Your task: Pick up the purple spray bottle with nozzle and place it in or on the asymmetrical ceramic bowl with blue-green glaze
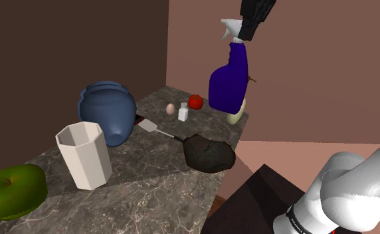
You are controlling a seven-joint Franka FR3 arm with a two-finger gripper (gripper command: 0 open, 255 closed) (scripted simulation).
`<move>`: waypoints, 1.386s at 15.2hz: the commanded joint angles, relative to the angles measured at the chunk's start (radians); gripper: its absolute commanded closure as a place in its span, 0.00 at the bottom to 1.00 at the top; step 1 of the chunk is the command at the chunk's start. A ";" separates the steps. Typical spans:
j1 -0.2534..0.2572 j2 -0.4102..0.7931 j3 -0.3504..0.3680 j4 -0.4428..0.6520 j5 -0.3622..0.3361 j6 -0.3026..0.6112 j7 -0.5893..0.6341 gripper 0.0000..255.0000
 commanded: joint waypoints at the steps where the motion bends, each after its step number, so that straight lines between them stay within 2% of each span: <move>1: 0.005 0.001 0.016 0.005 0.004 -0.002 0.024 1.00; 10: 0.008 -0.099 0.011 -0.228 0.013 0.132 0.002 1.00; 21: 0.013 -0.188 0.011 -0.464 0.023 0.278 -0.019 1.00</move>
